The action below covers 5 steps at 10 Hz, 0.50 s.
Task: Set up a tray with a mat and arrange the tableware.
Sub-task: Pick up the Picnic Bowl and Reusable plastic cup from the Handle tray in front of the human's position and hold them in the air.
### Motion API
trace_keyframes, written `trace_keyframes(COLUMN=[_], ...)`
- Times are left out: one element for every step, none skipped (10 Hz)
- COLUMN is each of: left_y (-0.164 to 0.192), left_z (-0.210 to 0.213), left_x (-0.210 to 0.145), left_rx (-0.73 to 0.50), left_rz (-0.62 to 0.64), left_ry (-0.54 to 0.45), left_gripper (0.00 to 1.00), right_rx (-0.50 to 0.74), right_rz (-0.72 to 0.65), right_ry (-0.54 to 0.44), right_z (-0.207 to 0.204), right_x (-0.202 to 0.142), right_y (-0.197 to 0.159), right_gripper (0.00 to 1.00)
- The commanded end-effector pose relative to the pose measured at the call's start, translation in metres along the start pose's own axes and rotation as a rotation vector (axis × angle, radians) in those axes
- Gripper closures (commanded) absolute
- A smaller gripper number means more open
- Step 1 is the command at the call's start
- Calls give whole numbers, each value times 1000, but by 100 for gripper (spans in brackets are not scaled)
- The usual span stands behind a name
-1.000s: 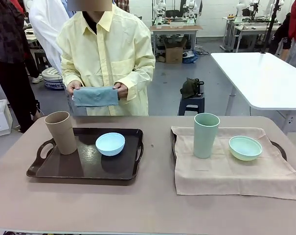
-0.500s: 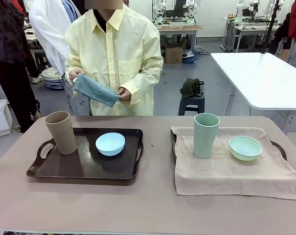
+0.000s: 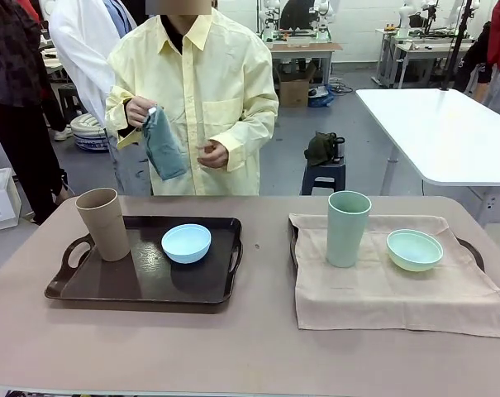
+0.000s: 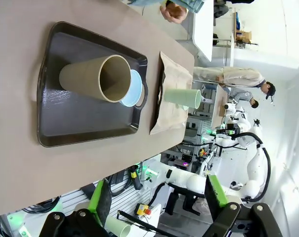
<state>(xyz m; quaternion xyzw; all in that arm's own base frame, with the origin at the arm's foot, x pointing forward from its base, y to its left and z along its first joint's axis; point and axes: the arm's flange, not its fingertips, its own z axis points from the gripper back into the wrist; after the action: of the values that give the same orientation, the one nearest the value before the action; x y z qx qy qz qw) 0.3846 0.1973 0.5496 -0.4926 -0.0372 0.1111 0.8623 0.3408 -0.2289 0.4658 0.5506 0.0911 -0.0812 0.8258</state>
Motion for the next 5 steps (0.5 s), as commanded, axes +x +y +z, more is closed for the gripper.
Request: trace_keyframes(left_y=[0, -13, -35, -56, -73], left_z=[0, -7, -16, -18, -20], left_x=[0, 3, 7, 6, 1], left_rx=[0, 59, 108, 164, 225], left_rz=[0, -54, -104, -168, -230], left_ry=[0, 8, 12, 11, 16], left_gripper=[0, 0, 0, 0, 0], right_rx=[0, -63, -131, -190, -261], right_rz=[0, 28, 53, 89, 120], right_ry=[0, 21, 56, 53, 53], right_z=[0, -9, -28, -43, -62], right_x=[0, 3, 9, 8, 6], right_y=[0, 18, 53, 91, 127], right_gripper=[0, 0, 0, 0, 0])
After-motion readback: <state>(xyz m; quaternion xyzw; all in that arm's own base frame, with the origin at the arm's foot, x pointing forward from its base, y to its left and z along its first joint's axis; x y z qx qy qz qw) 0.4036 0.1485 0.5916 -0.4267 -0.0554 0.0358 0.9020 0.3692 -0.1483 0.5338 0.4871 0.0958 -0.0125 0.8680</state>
